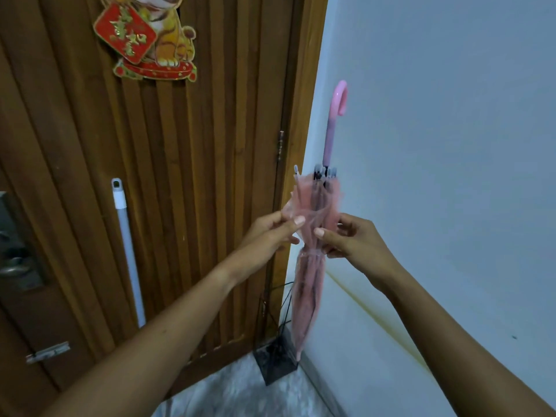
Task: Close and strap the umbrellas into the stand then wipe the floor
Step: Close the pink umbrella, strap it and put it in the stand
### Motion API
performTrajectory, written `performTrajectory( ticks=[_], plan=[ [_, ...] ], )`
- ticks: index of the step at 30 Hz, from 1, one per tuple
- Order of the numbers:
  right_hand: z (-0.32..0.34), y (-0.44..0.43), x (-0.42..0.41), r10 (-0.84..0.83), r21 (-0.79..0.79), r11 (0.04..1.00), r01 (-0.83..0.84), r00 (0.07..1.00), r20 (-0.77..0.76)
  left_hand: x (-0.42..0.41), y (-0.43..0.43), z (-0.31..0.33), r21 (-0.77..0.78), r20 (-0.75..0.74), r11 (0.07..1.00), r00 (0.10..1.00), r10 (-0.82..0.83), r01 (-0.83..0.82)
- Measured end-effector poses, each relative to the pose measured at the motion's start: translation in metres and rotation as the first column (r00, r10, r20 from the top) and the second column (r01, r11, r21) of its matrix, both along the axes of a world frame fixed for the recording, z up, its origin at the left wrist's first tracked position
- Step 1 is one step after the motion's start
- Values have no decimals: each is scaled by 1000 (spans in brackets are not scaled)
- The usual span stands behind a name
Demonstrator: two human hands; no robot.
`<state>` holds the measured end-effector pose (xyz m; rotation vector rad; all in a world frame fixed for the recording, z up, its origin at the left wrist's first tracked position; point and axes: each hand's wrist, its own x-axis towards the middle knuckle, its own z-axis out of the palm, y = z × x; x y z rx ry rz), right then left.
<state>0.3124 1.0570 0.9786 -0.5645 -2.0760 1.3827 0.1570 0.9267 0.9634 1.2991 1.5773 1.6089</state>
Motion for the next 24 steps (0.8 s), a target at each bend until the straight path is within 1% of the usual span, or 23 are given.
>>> performTrajectory(
  ticks=[4, 8, 12, 17, 21, 24],
  plan=[
    [-18, 21, -34, -34, 80, 996, 31, 999, 31, -42, 33, -14, 7, 57, 1000, 998, 2, -3],
    [-42, 45, -58, -100, 95, 991, 97, 994, 32, -69, 73, -32, -42, 66, 998, 997, -41, 44],
    [-67, 81, -78, -150, 31, 988, 148, 987, 54, -92, 119, -60, -96, 111, 993, 992, -57, 67],
    [-109, 141, -115, -155, -61, 985, 161, 984, 91, -125, 177, -100, -206, 164, 978, 986, 8, 26],
    [-155, 203, -153, -114, -162, 977, 140, 980, 164, -154, 230, -135, -353, 190, 935, 981, 33, 37],
    [-201, 248, -181, -115, -206, 963, 171, 960, 256, -172, 272, -170, -426, 240, 904, 967, 79, 32]
  ],
)
